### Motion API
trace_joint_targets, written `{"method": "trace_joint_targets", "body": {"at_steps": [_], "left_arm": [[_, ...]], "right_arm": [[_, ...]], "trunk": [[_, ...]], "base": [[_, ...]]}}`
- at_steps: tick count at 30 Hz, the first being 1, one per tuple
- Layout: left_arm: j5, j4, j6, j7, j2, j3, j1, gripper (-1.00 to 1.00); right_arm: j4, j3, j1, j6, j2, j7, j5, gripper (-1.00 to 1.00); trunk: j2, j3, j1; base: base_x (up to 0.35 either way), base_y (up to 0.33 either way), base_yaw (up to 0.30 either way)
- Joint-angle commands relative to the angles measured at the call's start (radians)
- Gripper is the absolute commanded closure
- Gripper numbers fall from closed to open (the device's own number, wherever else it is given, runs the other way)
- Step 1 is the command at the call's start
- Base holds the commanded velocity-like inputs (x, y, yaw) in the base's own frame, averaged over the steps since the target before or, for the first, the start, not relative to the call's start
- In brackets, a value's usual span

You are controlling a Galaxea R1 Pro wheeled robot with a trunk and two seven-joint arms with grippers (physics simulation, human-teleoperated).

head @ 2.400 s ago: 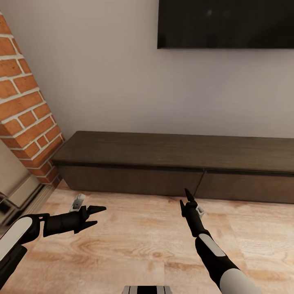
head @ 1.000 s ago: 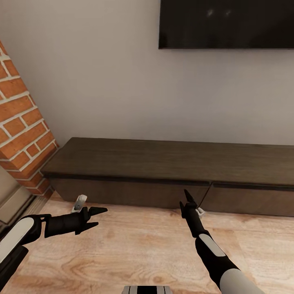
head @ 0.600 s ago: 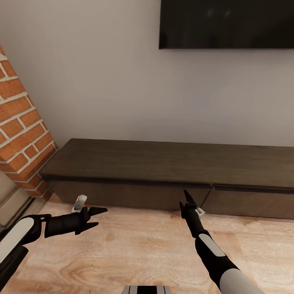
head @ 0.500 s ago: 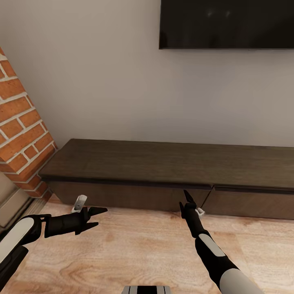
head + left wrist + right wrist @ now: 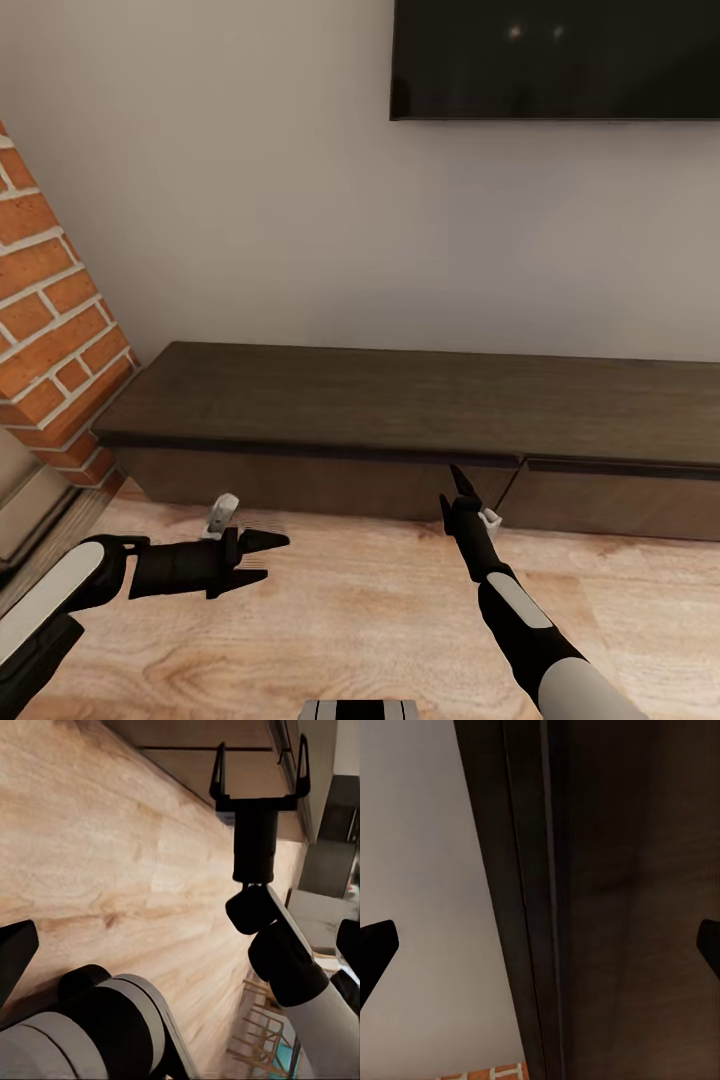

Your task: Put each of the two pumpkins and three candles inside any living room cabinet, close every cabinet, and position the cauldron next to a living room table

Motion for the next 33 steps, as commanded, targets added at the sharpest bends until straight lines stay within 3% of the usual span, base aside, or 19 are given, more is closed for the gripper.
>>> {"method": "trace_joint_targets", "body": {"at_steps": [1,15,33], "left_arm": [[0.016,-0.002,0.0,0.01,0.005,-0.007,-0.001,-1.0],[0.024,-0.004,0.0,0.01,0.011,-0.017,-0.001,-1.0],[0.025,-0.003,0.0,0.01,0.011,-0.01,-0.001,-1.0]], "right_arm": [[0.001,0.002,-0.001,0.006,0.0,0.004,-0.011,-1.0],[0.001,0.002,-0.001,0.006,0.0,0.004,-0.011,-1.0],[0.002,0.002,-0.001,0.006,0.0,0.004,-0.01,-1.0]], "trunk": [[0.0,-0.001,0.0],[0.0,-0.001,0.0],[0.0,-0.001,0.0]], "base": [[0.0,0.0,0.0],[0.103,0.0,0.0],[0.007,-0.009,0.0]]}}
